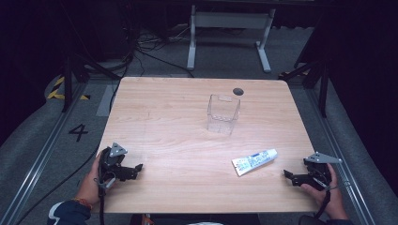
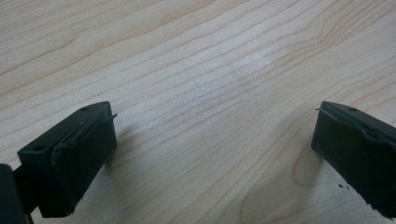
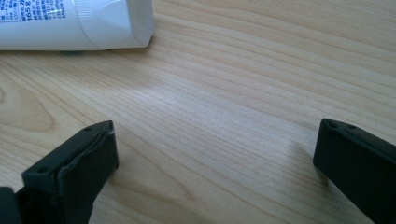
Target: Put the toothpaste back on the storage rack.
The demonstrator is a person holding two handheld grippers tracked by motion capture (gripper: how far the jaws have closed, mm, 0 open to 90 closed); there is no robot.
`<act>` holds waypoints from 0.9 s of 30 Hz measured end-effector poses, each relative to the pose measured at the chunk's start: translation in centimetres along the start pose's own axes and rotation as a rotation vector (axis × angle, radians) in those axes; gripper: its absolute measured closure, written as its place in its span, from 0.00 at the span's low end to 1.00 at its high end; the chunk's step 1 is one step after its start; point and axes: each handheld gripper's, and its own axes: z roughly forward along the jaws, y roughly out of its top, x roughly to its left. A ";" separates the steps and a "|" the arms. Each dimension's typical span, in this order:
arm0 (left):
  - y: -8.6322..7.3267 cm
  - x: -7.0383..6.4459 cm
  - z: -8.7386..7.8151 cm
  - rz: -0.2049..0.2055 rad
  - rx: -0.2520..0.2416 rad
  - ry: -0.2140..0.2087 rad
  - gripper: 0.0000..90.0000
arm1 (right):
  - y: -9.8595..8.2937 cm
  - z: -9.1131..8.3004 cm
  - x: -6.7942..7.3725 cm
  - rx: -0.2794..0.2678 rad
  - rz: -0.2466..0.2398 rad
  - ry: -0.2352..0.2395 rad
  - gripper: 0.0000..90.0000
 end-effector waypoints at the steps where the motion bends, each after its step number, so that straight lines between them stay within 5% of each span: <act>1: 0.0 0.0 0.0 0.000 0.000 0.000 0.00 | 0.0 0.0 0.0 0.000 0.000 0.000 0.00; 11: -0.2 0.5 -0.1 0.046 -0.007 -0.028 0.01 | 0.4 0.3 0.2 0.009 -0.033 0.025 0.01; 14: -0.3 0.6 -0.2 0.068 -0.006 -0.044 0.01 | 0.8 0.3 0.2 0.035 -0.106 0.052 0.01; 19: -0.3 0.9 -0.2 0.082 -0.003 -0.062 0.01 | 1.6 0.5 -0.1 0.085 -0.154 0.111 0.03; 23: -0.2 1.0 -0.1 0.097 -0.008 -0.066 0.00 | 2.3 0.1 0.1 0.104 -0.229 0.153 0.23; 25: -0.2 1.0 -0.1 0.095 -0.006 -0.067 0.00 | 2.9 0.1 0.4 0.128 -0.276 0.147 0.17; 27: -0.2 1.0 -0.1 0.095 -0.006 -0.067 0.00 | 3.5 0.0 0.7 0.140 -0.309 0.159 0.22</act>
